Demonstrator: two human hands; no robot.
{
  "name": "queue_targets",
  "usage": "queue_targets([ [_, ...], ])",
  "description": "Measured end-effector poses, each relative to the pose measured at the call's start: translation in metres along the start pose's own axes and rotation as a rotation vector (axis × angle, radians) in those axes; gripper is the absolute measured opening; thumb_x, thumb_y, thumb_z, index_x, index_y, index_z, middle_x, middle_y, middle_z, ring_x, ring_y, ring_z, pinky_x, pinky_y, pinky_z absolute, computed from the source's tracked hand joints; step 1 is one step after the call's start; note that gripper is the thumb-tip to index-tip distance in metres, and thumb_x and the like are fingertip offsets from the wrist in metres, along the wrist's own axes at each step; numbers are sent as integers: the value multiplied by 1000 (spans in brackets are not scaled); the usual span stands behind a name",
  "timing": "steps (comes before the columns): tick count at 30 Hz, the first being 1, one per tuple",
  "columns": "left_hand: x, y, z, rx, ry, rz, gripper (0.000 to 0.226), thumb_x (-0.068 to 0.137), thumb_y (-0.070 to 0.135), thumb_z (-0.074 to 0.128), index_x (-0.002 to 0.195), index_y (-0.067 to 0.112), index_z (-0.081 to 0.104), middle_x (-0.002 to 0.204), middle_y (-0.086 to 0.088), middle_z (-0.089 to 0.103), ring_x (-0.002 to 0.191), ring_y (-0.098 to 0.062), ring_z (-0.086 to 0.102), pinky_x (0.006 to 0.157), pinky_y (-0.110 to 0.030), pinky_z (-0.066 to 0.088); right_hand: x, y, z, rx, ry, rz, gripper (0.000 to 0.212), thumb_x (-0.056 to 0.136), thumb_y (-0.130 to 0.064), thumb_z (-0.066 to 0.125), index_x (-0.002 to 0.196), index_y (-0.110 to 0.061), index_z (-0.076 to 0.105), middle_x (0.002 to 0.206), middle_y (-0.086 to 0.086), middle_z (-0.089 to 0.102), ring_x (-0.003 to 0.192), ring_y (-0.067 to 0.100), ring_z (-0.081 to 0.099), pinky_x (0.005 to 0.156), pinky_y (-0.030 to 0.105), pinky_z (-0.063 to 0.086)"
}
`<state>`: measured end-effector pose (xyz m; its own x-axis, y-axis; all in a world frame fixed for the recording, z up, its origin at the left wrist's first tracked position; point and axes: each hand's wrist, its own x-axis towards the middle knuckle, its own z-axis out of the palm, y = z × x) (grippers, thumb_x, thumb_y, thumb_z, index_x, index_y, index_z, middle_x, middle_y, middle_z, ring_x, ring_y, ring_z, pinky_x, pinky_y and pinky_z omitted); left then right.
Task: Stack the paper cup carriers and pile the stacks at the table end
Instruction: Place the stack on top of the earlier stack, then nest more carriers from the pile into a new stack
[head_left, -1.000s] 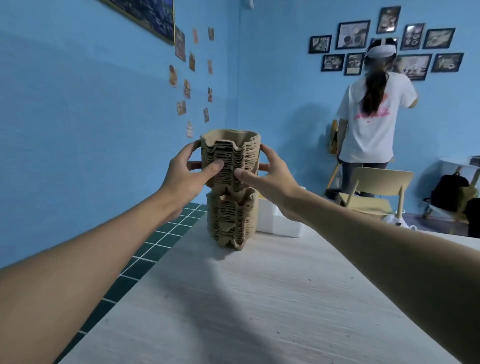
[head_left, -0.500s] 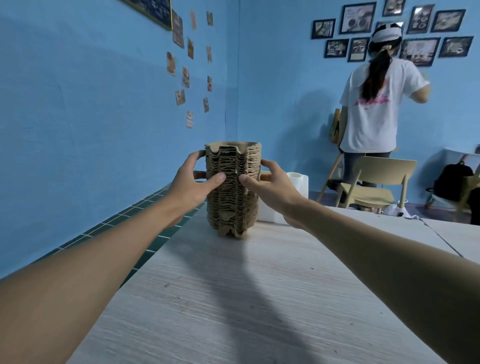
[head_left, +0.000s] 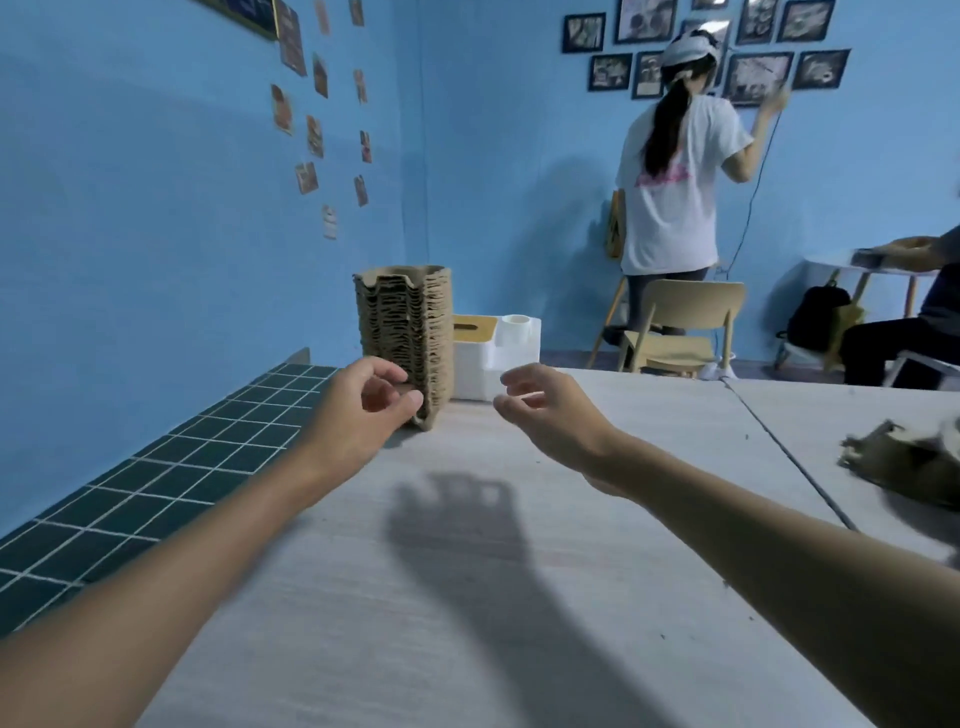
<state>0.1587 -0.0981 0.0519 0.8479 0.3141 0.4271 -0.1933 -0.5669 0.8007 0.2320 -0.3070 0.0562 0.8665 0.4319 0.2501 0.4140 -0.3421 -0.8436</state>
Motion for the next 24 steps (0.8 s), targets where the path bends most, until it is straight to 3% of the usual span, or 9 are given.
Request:
queue_targets([
  [2,-23,17,18,-8,-72,28,10,90,17,73,97,15,66,80,-2,64,72,-11,57,71,-27,48,-40,9,-21,-41,36,16,29,94,-27,59,122,-18,59,122,2,59,107,15,59,85,32,53],
  [4,-47,41,44,-34,-136,58,8,90,16,72,95,15,66,81,0,66,70,-6,58,69,-20,48,-83,20,-47,-91,80,28,26,93,-25,58,118,-20,62,122,0,59,106,12,59,92,36,52],
  [9,-105,102,132,-99,-324,132,5,90,16,72,92,17,68,83,3,69,74,-3,62,70,-14,49,-189,53,-122,-309,267,24,17,92,-15,58,106,-20,67,112,-3,59,103,11,57,89,22,43],
  [15,-161,172,240,-97,-529,282,8,90,17,72,96,12,69,86,3,66,77,-9,61,68,-9,45,-284,90,-204,-623,674,-96,16,79,-1,63,88,-13,69,93,3,62,84,28,58,73,44,51],
  [18,-171,194,283,8,-539,410,19,89,21,72,107,15,67,100,-1,61,91,-16,58,80,-20,44,-312,106,-229,-776,784,-25,20,74,2,68,88,-12,66,92,7,61,84,34,57,70,44,47],
  [21,-169,205,317,115,-494,501,29,88,26,73,114,18,64,113,0,57,104,-20,55,96,-35,46,-324,127,-238,-729,772,97,26,78,-6,68,103,-12,63,102,9,56,92,32,54,79,44,47],
  [24,-160,215,340,205,-406,556,42,84,30,76,121,20,60,121,-2,53,113,-25,54,100,-44,45,-322,134,-239,-683,693,171,34,85,-20,61,117,-14,56,113,7,51,102,28,50,87,44,46],
])
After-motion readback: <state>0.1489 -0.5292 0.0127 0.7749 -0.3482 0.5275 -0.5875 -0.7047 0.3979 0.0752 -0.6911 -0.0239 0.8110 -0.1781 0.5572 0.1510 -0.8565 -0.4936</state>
